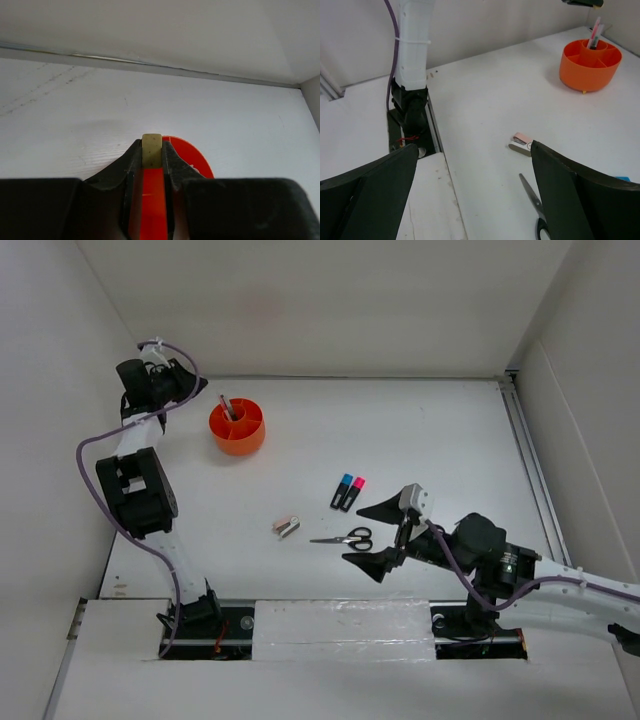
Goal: Sort the stationery into containers
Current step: Place the stationery in the storage box.
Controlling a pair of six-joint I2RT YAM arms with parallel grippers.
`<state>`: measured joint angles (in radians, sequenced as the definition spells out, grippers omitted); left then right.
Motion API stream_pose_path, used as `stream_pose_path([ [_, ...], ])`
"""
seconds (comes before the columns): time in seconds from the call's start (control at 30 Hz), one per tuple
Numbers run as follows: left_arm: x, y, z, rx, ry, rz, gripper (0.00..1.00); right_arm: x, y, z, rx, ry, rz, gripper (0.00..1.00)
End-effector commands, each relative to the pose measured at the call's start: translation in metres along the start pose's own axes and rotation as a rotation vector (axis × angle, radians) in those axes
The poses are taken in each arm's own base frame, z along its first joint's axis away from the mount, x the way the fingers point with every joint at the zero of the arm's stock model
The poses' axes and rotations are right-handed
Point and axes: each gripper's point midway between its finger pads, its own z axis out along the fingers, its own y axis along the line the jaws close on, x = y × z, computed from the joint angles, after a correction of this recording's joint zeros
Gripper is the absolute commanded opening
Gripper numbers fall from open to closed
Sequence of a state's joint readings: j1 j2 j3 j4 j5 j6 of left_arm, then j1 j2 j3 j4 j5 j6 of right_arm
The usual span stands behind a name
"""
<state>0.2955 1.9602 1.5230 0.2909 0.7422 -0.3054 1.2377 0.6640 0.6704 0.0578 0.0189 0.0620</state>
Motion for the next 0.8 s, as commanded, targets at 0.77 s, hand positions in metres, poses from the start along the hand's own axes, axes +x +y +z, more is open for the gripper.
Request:
stream_pose_path([
  [0.77, 0.035, -0.010, 0.028, 0.168, 0.117, 0.086, 0.00, -0.015, 0.005, -0.016, -0.013, -0.039, 0.057, 1.00],
])
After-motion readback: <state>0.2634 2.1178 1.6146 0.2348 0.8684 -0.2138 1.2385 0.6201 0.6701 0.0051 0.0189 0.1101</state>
